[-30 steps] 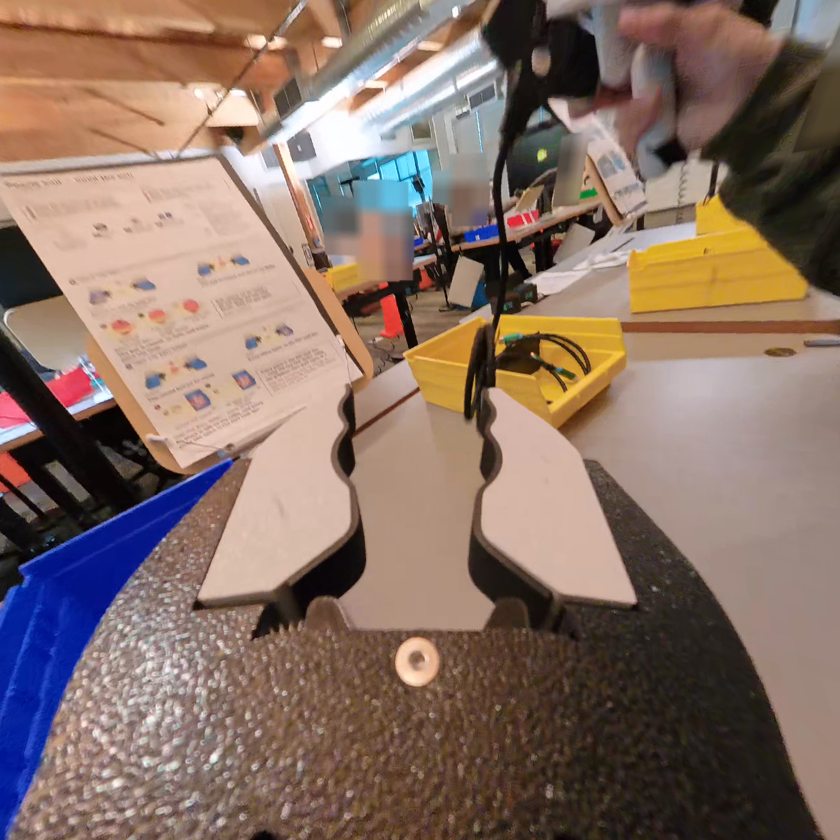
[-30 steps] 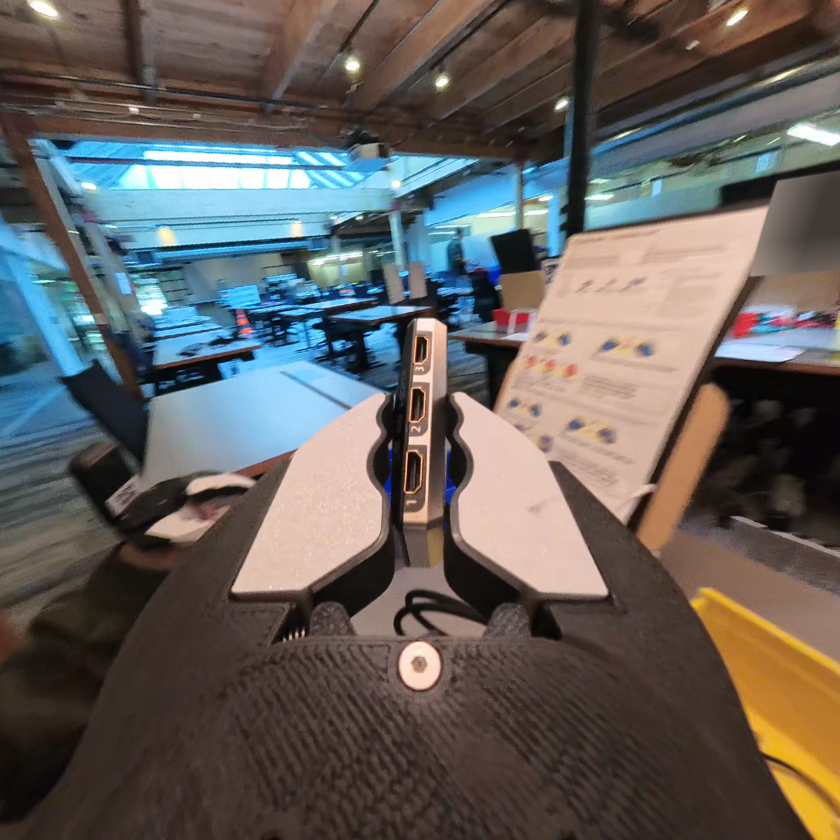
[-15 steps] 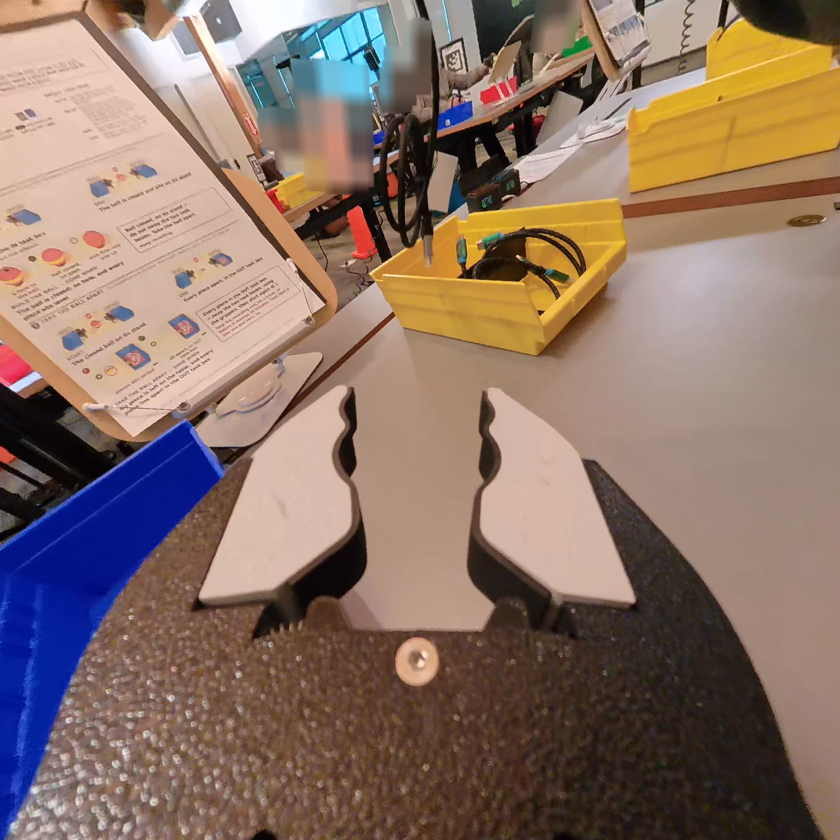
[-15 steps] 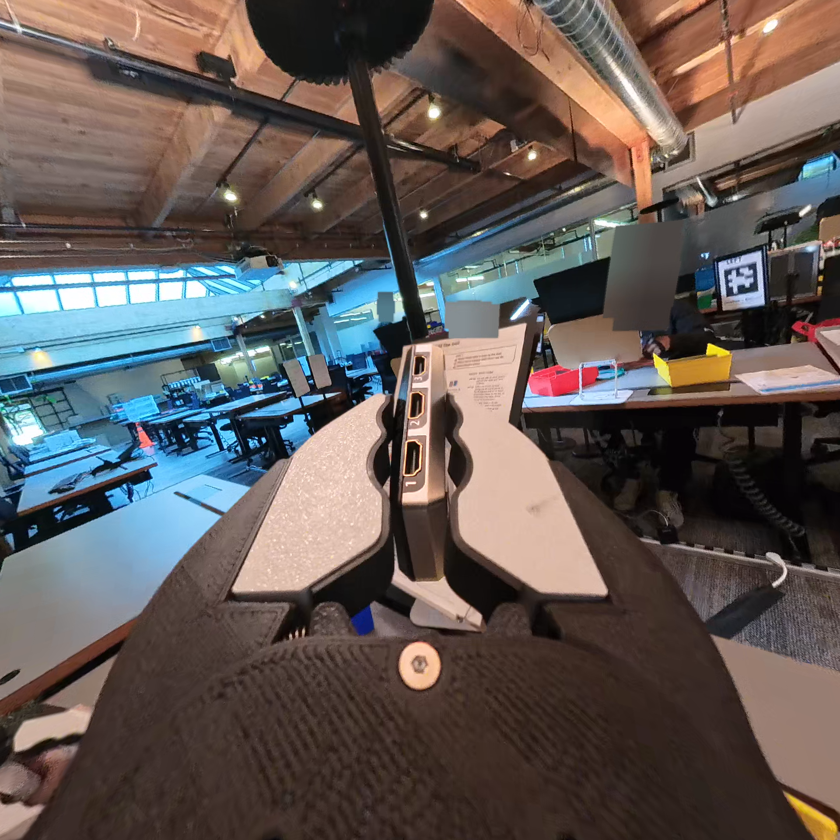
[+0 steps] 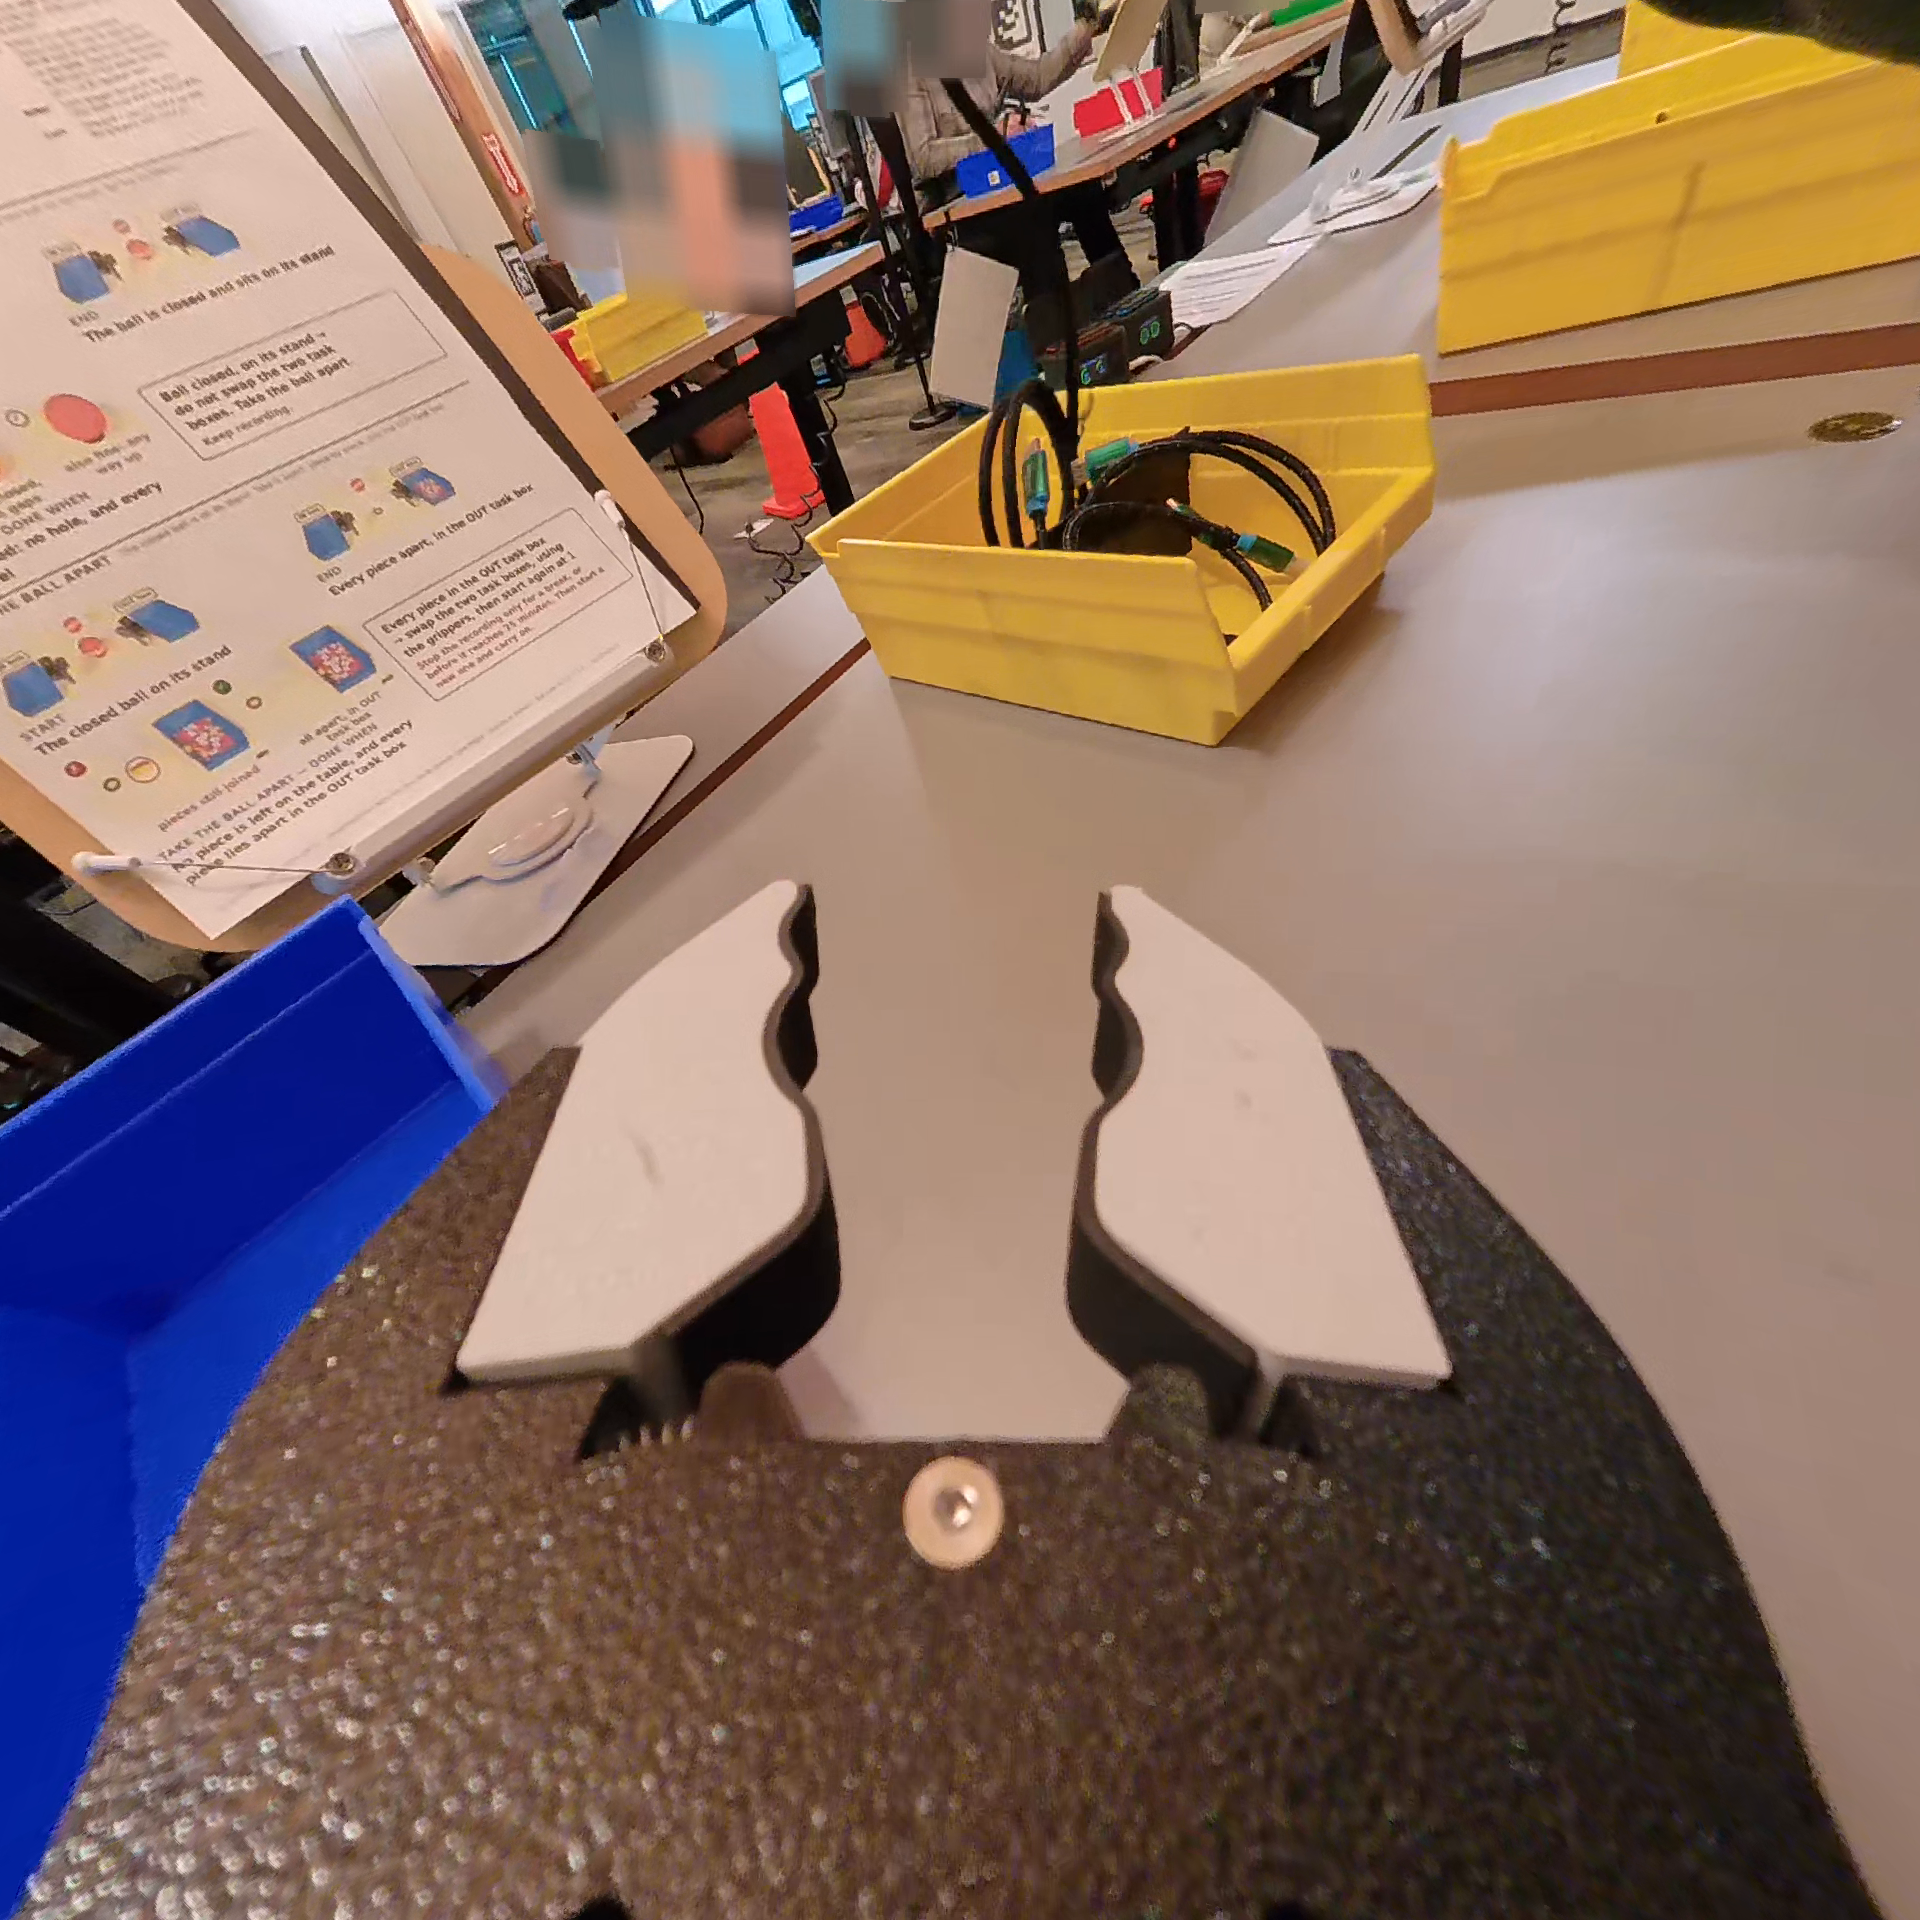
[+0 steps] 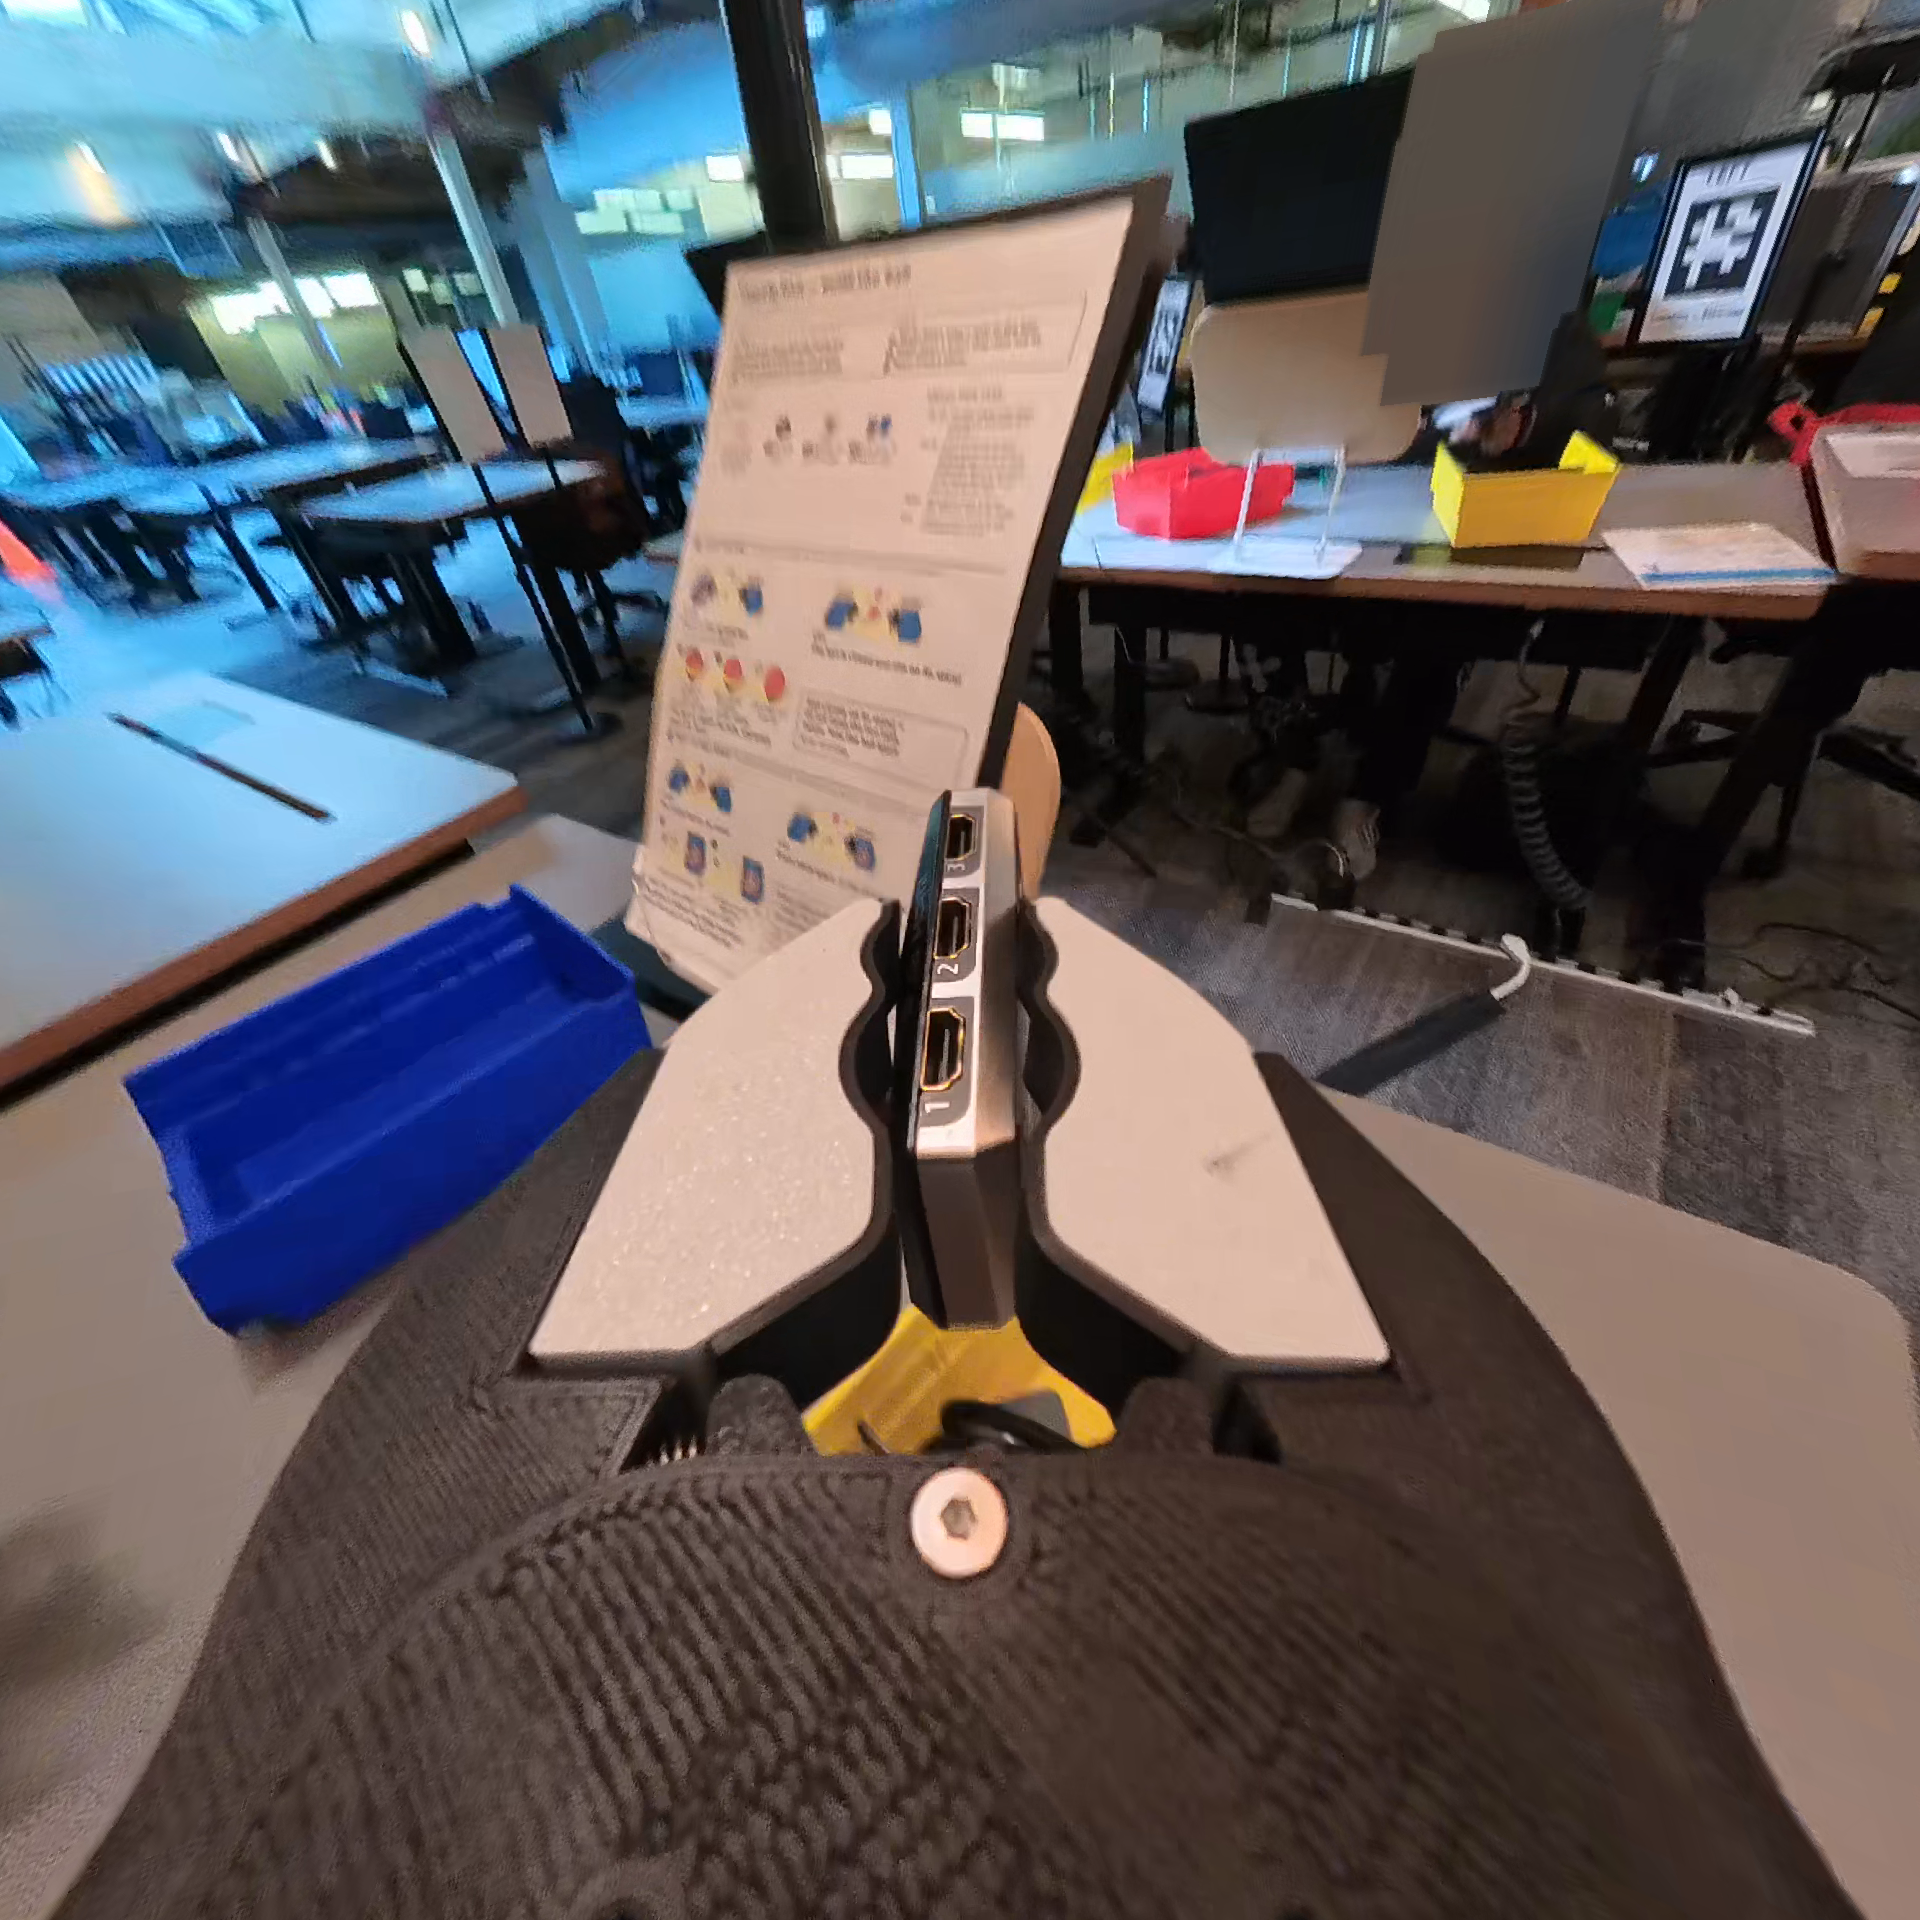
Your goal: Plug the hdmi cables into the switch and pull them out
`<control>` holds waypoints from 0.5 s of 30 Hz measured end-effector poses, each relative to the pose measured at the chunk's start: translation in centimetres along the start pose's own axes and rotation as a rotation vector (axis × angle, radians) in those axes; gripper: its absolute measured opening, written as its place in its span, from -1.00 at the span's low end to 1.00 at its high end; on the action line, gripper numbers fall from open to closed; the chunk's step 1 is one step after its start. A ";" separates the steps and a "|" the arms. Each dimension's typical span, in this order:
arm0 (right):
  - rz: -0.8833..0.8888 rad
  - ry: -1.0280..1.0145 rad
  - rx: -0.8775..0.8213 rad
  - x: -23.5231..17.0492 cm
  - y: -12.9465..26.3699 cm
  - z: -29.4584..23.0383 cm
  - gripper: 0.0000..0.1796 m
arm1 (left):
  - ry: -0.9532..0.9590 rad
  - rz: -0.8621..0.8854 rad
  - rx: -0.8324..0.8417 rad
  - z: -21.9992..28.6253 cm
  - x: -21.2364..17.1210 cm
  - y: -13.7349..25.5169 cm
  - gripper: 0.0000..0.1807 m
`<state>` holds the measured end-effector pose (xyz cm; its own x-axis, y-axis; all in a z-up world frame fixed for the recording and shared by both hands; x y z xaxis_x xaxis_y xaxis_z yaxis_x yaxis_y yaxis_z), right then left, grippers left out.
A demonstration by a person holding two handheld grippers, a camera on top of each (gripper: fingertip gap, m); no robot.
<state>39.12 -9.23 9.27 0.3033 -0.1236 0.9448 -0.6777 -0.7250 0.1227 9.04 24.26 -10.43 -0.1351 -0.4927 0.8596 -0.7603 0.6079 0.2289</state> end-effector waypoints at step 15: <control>-0.925 1.158 -0.060 -16.1 -8.0 4.7 -0.76 | 0.029 -0.070 -0.058 0.6 -2.5 -1.7 -0.46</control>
<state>42.76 -4.62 -8.34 -0.0379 0.9717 0.2333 -0.5812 -0.2113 0.7858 10.27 24.08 -13.28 -0.0636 -0.5179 0.8531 -0.7288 0.6081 0.3148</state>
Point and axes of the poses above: each gripper's, where its closed fingertips meet, y back along the fingers, x out of its top, z = x × y across the jaws, the point moved 4 cm from there along y, back along the fingers, and after that the axes turned 11 degrees about -y, right-handed, at the moved point
